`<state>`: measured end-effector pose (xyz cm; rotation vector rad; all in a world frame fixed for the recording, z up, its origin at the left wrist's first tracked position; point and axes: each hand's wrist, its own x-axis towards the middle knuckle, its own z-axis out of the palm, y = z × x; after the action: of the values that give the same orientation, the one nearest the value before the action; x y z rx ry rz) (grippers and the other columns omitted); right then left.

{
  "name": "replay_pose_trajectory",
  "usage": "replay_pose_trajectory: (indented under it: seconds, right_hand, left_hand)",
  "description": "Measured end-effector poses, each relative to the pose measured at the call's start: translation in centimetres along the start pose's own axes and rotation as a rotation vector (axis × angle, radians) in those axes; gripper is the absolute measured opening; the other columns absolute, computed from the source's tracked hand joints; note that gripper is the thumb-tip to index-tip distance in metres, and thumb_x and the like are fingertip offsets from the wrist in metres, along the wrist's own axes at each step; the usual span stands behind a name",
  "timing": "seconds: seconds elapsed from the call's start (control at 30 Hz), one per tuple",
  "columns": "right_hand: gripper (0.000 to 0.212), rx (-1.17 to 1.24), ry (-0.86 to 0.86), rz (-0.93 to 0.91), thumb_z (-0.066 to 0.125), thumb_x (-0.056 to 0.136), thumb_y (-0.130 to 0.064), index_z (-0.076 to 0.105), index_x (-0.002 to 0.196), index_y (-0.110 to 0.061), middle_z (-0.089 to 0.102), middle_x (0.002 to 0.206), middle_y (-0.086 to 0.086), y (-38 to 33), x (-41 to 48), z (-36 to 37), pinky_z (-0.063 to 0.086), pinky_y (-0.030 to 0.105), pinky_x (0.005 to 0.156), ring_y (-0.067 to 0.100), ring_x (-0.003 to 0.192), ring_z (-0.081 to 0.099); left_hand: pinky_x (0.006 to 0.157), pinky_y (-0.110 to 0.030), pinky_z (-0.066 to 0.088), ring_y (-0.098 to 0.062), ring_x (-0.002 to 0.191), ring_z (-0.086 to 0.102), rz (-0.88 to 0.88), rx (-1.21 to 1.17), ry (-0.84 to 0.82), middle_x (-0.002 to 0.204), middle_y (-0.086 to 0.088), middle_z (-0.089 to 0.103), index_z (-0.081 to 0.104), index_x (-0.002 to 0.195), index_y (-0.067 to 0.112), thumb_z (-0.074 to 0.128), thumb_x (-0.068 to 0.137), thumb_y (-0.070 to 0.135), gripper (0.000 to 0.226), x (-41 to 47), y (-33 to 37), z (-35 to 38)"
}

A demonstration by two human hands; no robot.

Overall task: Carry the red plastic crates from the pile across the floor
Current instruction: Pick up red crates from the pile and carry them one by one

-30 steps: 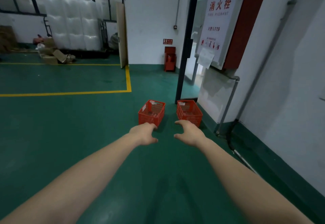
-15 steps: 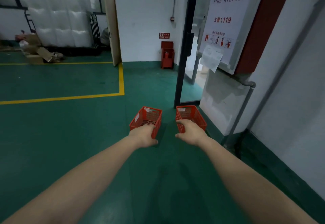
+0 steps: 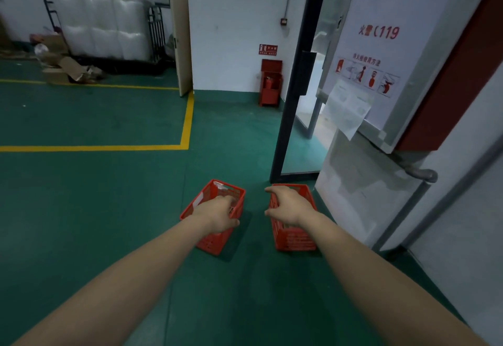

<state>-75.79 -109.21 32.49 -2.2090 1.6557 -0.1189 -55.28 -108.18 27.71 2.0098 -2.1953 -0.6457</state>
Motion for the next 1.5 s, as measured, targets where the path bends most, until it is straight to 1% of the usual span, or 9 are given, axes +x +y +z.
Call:
replay_pose_trajectory:
  seconds: [0.13,0.27,0.47,0.63,0.73,0.87,1.13,1.33,1.5]
  right_hand:
    - [0.069,-0.019,-0.038,-0.014,0.069,0.086,-0.03,0.038,0.148,-0.023,0.037,0.153,0.0,3.1,8.1,-0.5,0.032,0.037,0.114,0.019,0.14,0.034]
    - [0.07,-0.048,-0.091,-0.02,0.068,0.086,-0.029,0.036,0.148,-0.023,0.036,0.154,-0.001,5.9,17.6,-1.1,0.032,0.039,0.114,0.019,0.141,0.032]
    - [0.071,-0.12,-0.185,-0.08,0.067,0.087,-0.03,0.035,0.149,-0.024,0.033,0.155,-0.003,7.8,30.0,-3.3,0.031,0.038,0.114,0.018,0.143,0.029]
    - [0.071,-0.15,-0.283,-0.135,0.068,0.087,-0.033,0.035,0.149,-0.023,0.034,0.155,-0.001,9.1,39.0,-3.8,0.03,0.038,0.114,0.019,0.142,0.03]
    - [0.061,-0.168,-0.356,-0.197,0.067,0.088,-0.031,0.044,0.143,-0.019,0.043,0.149,0.003,9.6,44.5,-3.4,0.034,0.038,0.111,0.022,0.138,0.037]
    - [0.049,-0.215,-0.442,-0.319,0.065,0.088,-0.028,0.054,0.134,-0.015,0.053,0.14,0.009,10.5,53.5,-1.9,0.039,0.036,0.106,0.028,0.131,0.046]
    - [0.034,-0.283,-0.687,-0.535,0.06,0.082,-0.027,0.065,0.115,-0.021,0.065,0.118,0.006,12.7,71.6,4.8,0.048,0.037,0.097,0.028,0.111,0.06]
    - [0.054,-0.32,-0.813,-0.591,0.069,0.078,-0.019,0.056,0.131,-0.018,0.057,0.133,0.006,15.0,79.1,14.2,0.04,0.035,0.106,0.026,0.123,0.051]
    - [0.065,-0.361,-0.933,-0.589,0.071,0.075,-0.022,0.05,0.136,-0.024,0.052,0.137,0.003,18.8,83.9,28.1,0.04,0.036,0.106,0.027,0.126,0.047]
  left_hand:
    - [0.092,-0.038,0.05,-0.024,0.113,0.057,-0.026,0.027,-0.04,0.128,-0.005,0.055,0.046,0.134,0.018,0.066,0.083,0.043,0.061,8.8,-0.2,0.2]
    - [0.086,-0.038,0.052,-0.022,0.101,0.062,-0.035,0.001,-0.078,0.115,-0.002,0.062,0.05,0.125,0.019,0.065,0.083,0.043,0.051,18.8,-1.1,-0.3]
    - [0.086,-0.04,0.053,-0.021,0.099,0.064,-0.094,-0.032,-0.124,0.118,-0.003,0.062,0.047,0.129,0.021,0.066,0.079,0.048,0.06,30.5,-3.3,-2.7]
    - [0.083,-0.041,0.055,-0.019,0.094,0.065,-0.139,-0.077,-0.146,0.113,-0.002,0.063,0.049,0.128,0.018,0.065,0.083,0.04,0.053,38.0,-4.9,-3.2]
    - [0.084,-0.039,0.054,-0.019,0.1,0.064,-0.187,-0.098,-0.137,0.12,-0.002,0.062,0.048,0.131,0.019,0.065,0.083,0.04,0.054,42.1,-6.6,-2.2]
    - [0.095,-0.038,0.049,-0.022,0.115,0.057,-0.306,-0.148,-0.097,0.131,-0.004,0.055,0.039,0.142,0.022,0.069,0.08,0.043,0.071,48.1,-9.2,-0.8]
    - [0.098,-0.037,0.047,-0.023,0.121,0.053,-0.622,-0.328,-0.12,0.138,-0.006,0.049,0.038,0.142,0.018,0.064,0.083,0.042,0.068,58.8,-14.2,3.7]
    - [0.097,-0.036,0.047,-0.025,0.121,0.053,-0.752,-0.416,-0.191,0.136,-0.007,0.051,0.04,0.138,0.019,0.064,0.084,0.042,0.063,63.1,-18.1,11.0]
    - [0.095,-0.037,0.048,-0.025,0.119,0.053,-0.834,-0.476,-0.295,0.136,-0.004,0.048,0.037,0.141,0.022,0.065,0.082,0.046,0.07,66.6,-23.1,22.0]
